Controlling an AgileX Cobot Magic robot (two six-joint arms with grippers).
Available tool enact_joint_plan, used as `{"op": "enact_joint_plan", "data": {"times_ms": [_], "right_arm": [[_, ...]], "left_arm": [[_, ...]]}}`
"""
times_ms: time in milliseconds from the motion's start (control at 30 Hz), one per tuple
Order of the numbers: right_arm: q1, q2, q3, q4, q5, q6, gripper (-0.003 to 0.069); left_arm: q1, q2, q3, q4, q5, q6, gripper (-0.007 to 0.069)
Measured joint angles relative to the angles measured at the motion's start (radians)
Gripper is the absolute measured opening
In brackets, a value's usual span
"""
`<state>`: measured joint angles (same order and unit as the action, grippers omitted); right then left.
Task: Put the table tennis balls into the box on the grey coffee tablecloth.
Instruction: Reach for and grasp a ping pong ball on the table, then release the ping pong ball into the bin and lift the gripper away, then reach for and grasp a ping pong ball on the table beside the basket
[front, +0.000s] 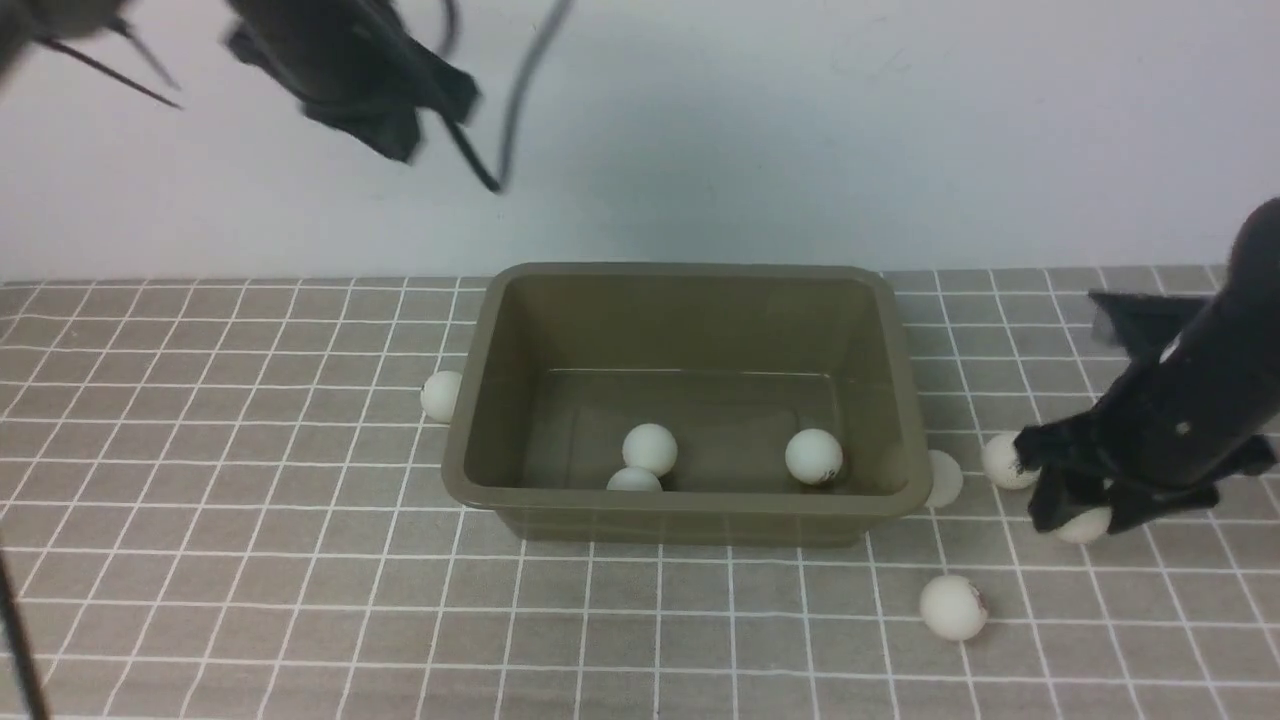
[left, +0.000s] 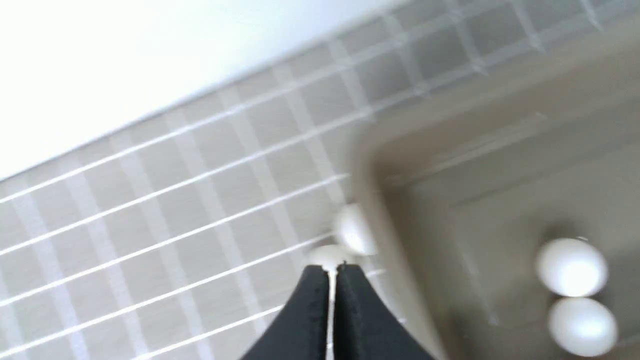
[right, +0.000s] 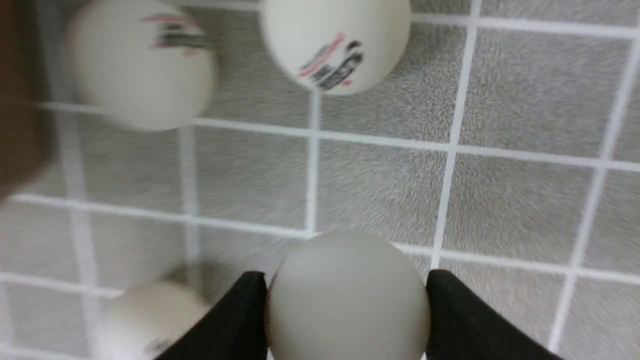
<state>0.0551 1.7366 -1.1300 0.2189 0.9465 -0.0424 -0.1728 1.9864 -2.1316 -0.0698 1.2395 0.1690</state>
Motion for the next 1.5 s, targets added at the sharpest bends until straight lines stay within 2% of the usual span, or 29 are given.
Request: {"op": "enact_joint_plan", "data": {"times_ms": [133,200,333,433,500,567,633,667,767,833,967,1067,1200,1233,1433,1500], "right_arm": [[0.049,-0.190,-0.051,0.082,0.005,-0.026,0.0365],[0.113,-0.211,-0.115,0.115,-0.012,-0.062,0.0365],[0.216,-0.136,-0.216,0.129,-0.028,-0.088,0.0365],[0.238,-0.077,-0.265,0.131,-0.015,-0.088,0.0382],[0.250,0.002,-0.338,0.134,0.020,-0.054,0.0472],[0.250,0.042,-0.389,0.130,0.063,-0.041,0.0596],[0.251,0.046,-0.406,0.125,0.080,-0.042,0.0632],[0.251,0.045,-0.421,0.119,0.096,-0.045,0.0659],[0.251,0.008,-0.433,0.072,0.107,-0.046,0.0682],[0.251,-0.031,-0.437,0.034,0.116,-0.046,0.0673],[0.251,-0.118,-0.439,-0.045,0.124,-0.036,0.0628],[0.251,-0.155,-0.439,-0.082,0.128,-0.029,0.0601],[0.251,-0.201,-0.440,-0.157,0.149,0.004,0.0568],[0.251,-0.208,-0.440,-0.180,0.158,0.019,0.0565],[0.216,-0.203,-0.440,-0.258,0.213,0.124,0.0552],[0.137,-0.188,-0.439,-0.272,0.229,0.146,0.0525]], "left_arm": [[0.120,-0.055,0.072,-0.053,0.006,-0.003,-0.0005],[0.161,-0.058,0.136,-0.092,0.007,0.008,-0.0005],[0.184,-0.024,0.241,-0.166,0.008,0.063,-0.0005],[0.179,0.004,0.261,-0.198,0.008,0.092,0.0000],[0.163,0.062,0.268,-0.233,0.005,0.123,0.0039],[0.145,0.113,0.271,-0.253,-0.015,0.130,0.0124],[0.140,0.133,0.271,-0.256,-0.029,0.131,0.0167],[0.134,0.157,0.271,-0.259,-0.048,0.131,0.0216],[0.122,0.209,0.271,-0.261,-0.096,0.136,0.0370],[0.117,0.238,0.271,-0.261,-0.121,0.136,0.0446],[0.107,0.283,0.271,-0.263,-0.185,0.136,0.0513],[0.105,0.302,0.271,-0.264,-0.216,0.135,0.0510],[0.105,0.320,0.271,-0.249,-0.230,0.135,0.0405],[0.105,0.325,0.271,-0.240,-0.228,0.135,0.0347],[0.104,0.314,0.262,-0.157,-0.167,0.134,0.0353],[0.105,0.285,0.231,-0.076,-0.097,0.119,0.0353]]}}
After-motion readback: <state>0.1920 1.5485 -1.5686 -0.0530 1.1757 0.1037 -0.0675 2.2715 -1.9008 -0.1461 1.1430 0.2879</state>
